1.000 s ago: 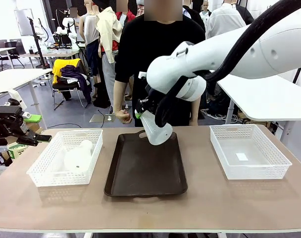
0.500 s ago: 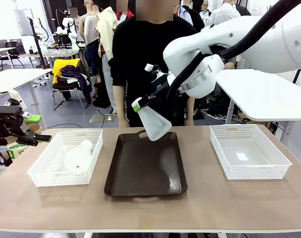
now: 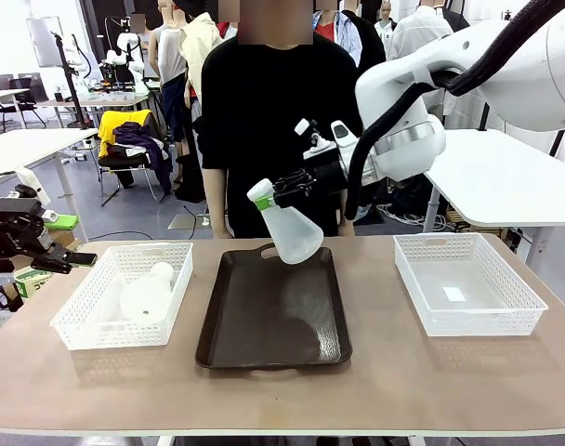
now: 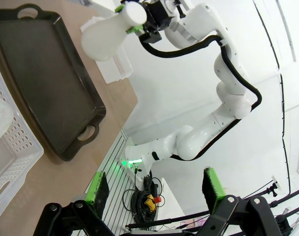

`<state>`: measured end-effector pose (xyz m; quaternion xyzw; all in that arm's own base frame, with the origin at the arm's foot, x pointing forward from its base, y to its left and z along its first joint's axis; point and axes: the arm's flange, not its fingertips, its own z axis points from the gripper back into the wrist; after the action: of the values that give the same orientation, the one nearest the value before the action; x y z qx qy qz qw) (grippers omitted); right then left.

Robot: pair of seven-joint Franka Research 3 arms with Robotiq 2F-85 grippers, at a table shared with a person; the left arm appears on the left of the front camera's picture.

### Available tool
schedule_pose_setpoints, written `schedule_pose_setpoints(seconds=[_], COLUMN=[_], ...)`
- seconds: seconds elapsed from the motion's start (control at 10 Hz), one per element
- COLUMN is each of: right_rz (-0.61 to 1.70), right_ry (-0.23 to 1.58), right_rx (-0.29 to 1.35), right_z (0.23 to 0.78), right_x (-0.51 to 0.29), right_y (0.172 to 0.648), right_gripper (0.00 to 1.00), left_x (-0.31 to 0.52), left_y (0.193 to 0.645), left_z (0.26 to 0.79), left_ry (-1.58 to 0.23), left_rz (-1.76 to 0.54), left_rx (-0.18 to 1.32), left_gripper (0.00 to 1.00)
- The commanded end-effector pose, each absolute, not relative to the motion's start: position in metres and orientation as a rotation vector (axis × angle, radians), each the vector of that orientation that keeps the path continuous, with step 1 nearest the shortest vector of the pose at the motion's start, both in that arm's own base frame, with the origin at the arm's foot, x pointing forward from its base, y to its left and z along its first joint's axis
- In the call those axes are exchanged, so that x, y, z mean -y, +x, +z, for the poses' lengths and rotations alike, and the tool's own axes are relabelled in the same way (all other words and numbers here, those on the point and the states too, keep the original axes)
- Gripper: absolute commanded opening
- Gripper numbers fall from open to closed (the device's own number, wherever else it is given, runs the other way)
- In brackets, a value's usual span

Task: Prepare the laboratory tools.
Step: Place the picked Big flask upright in the Handle tray as instructed by the person.

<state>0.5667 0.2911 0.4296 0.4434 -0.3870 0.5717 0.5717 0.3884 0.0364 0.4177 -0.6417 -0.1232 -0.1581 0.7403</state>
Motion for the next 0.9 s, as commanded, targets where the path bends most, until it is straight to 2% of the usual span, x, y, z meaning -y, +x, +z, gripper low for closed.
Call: schedule_pose_setpoints(seconds=[0.0, 0.3, 0.4, 0.8], right_rz=[1.419, 1.428, 1.448, 1.448], right_ry=[1.144, 1.2, 1.164, 1.164], right_rx=[0.974, 1.029, 0.979, 0.979], right_z=[0.4182, 0.4098, 0.4166, 0.4166], right_x=[-0.2794, -0.2724, -0.2771, -0.2771], right_y=[0.5517, 0.554, 0.5585, 0.5585], right_gripper=[0.0, 0.0, 0.0, 0.0], left_x=[-0.0375, -0.0375, -0.0375, -0.0375], left_y=[0.3877, 0.3877, 0.3877, 0.3877], left_z=[0.4202, 0.4202, 0.4202, 0.4202], left_ry=[-1.418, -1.418, -1.418, -1.418], left_rz=[-0.355, -0.355, -0.355, -0.355], left_rx=[0.282, 0.282, 0.282, 0.282], left_gripper=[1.0, 1.0, 1.0, 1.0])
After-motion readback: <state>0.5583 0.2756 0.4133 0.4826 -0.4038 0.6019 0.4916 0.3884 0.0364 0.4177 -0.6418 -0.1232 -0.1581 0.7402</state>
